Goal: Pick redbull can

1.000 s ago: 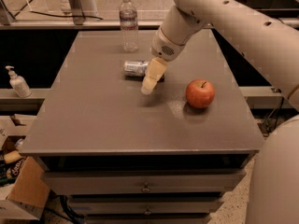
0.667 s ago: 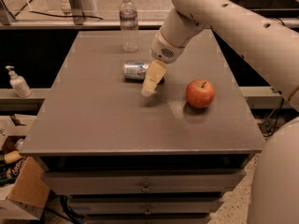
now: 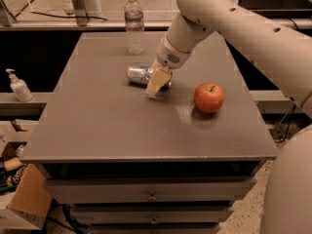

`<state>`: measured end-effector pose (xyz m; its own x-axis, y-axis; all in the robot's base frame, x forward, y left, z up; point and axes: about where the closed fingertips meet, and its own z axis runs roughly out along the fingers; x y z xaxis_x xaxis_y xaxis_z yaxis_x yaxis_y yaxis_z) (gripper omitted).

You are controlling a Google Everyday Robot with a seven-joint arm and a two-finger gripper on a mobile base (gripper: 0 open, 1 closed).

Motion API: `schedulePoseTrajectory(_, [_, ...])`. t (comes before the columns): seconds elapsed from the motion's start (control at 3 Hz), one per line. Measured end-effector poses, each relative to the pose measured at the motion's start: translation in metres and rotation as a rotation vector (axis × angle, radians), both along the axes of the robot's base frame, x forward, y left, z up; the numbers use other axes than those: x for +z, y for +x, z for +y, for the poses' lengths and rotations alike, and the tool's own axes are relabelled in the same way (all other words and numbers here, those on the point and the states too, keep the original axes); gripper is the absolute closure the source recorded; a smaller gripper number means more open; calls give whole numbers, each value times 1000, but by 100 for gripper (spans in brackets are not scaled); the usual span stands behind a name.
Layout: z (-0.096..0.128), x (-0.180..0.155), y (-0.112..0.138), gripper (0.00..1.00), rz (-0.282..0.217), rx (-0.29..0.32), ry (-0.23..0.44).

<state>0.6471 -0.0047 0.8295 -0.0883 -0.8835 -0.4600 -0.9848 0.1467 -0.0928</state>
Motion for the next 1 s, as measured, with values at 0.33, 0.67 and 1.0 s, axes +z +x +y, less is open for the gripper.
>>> schedulePoseTrajectory(0.33, [-1, 0, 0, 62, -4, -9, 2])
schedulePoseTrajectory(0.67, [-1, 14, 1, 86, -22, -25, 32])
schedulePoseTrajectory(1.0, [-4, 51, 2, 100, -75, -51, 108])
